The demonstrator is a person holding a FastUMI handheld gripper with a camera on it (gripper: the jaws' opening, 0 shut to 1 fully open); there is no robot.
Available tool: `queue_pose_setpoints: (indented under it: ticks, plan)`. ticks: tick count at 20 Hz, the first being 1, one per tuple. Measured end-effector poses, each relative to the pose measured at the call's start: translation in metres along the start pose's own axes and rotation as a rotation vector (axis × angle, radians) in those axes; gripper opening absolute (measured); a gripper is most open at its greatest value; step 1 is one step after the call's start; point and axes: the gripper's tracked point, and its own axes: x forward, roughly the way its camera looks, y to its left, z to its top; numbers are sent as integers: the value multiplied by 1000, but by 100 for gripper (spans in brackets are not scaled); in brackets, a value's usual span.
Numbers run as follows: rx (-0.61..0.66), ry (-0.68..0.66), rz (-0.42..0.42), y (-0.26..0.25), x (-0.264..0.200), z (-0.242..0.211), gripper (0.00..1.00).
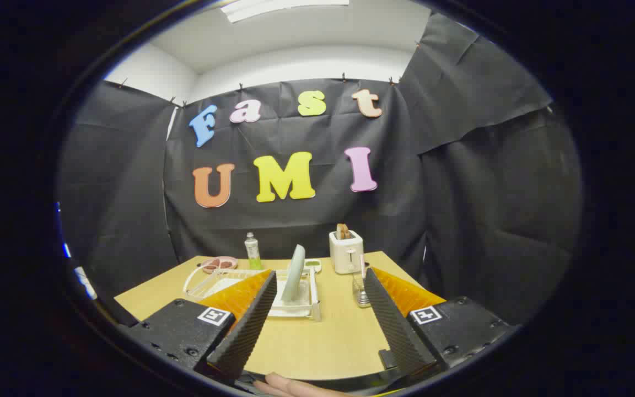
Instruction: Take the plate from the dish rack, then take the spoon from the basket and place it into the plate.
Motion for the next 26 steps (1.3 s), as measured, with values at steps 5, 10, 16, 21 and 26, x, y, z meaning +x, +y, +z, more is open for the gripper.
queue_pose_setpoints:
  ticks: [5, 10, 16, 21, 26]
  plan:
    - [-35, 11, 8, 8, 2, -7, 100]
    - [-54, 11, 8, 11, 3, -11, 100]
    - [-73, 18, 13, 15, 4, -17, 100]
    - [-77, 24, 2, 12, 7, -18, 100]
    - [-91, 49, -37, 8, 37, -5, 100]
